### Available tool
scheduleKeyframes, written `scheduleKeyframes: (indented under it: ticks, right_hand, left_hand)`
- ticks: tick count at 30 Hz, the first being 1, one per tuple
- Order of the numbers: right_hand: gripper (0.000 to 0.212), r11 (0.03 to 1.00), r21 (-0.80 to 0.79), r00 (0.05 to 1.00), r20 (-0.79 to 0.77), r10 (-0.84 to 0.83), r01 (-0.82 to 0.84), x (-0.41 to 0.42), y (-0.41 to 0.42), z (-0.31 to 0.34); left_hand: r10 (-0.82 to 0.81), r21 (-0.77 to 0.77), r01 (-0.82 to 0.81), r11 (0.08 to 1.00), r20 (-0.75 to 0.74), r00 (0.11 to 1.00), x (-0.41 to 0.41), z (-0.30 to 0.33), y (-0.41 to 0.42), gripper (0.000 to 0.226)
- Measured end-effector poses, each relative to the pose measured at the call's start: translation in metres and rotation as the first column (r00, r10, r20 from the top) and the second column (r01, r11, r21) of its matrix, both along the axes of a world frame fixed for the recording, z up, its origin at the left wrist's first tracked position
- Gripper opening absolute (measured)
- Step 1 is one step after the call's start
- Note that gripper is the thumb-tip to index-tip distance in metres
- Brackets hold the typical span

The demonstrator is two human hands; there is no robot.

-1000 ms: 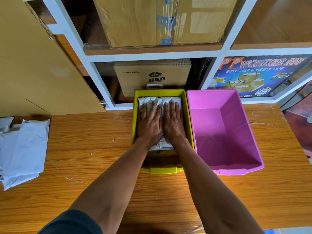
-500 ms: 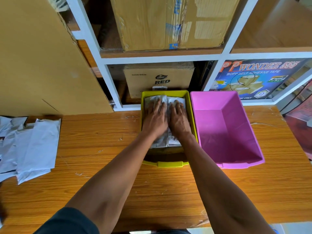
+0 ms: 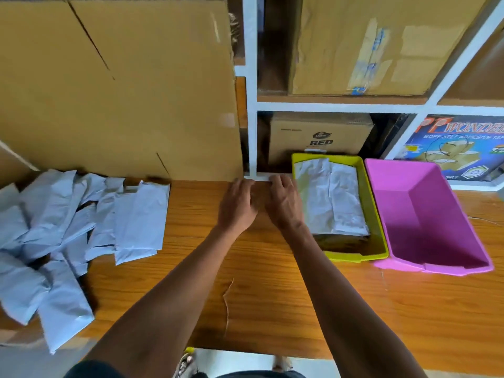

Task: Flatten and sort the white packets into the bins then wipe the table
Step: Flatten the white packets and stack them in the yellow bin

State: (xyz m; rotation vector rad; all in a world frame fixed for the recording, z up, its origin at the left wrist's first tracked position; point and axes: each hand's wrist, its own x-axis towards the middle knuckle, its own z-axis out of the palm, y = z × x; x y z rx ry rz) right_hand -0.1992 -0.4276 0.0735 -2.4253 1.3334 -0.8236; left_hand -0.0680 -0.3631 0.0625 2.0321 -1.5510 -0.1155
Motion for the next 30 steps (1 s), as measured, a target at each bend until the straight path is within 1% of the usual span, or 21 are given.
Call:
scheduleKeyframes:
  ticks: [6, 12, 16, 19, 23, 26, 30]
  right_hand:
    - [0.027, 0.992, 0.090, 0.995, -0.052, 0.089, -0.084, 0.108, 0.084, -0.025]
    - [0.031, 0.972, 0.183, 0.983, -0.082, 0.164, -0.147, 0.208, 0.150, -0.043]
    - [0.042, 0.945, 0.287, 0.973, -0.122, 0.195, -0.154, 0.261, 0.185, -0.059]
    - [0.060, 0.922, 0.358, 0.950, -0.209, 0.232, -0.146, 0.294, 0.196, -0.075]
    - [0.075, 0.877, 0.475, 0.943, -0.255, 0.214, -0.070, 0.328, 0.200, -0.083]
    - [0.085, 0.860, 0.509, 0.939, -0.285, 0.191, -0.020, 0.346, 0.198, -0.087]
    - [0.093, 0.863, 0.505, 0.916, -0.352, 0.193, 0.012, 0.356, 0.193, -0.098]
  left_hand:
    - [0.147, 0.084, -0.146, 0.986, 0.001, 0.989, 0.115, -0.022, 0.102, 0.036]
    - [0.209, 0.131, -0.214, 0.968, 0.053, 0.976, 0.215, -0.043, 0.176, 0.029]
    - [0.273, 0.164, -0.283, 0.945, 0.083, 0.958, 0.261, -0.053, 0.213, 0.030]
    - [0.329, 0.200, -0.337, 0.920, 0.071, 0.942, 0.284, -0.062, 0.226, 0.031]
    - [0.399, 0.207, -0.385, 0.899, -0.030, 0.916, 0.304, -0.066, 0.229, 0.030]
    - [0.409, 0.204, -0.390, 0.898, -0.059, 0.911, 0.314, -0.069, 0.223, 0.033]
    - [0.391, 0.220, -0.375, 0.901, -0.037, 0.919, 0.325, -0.075, 0.212, 0.034]
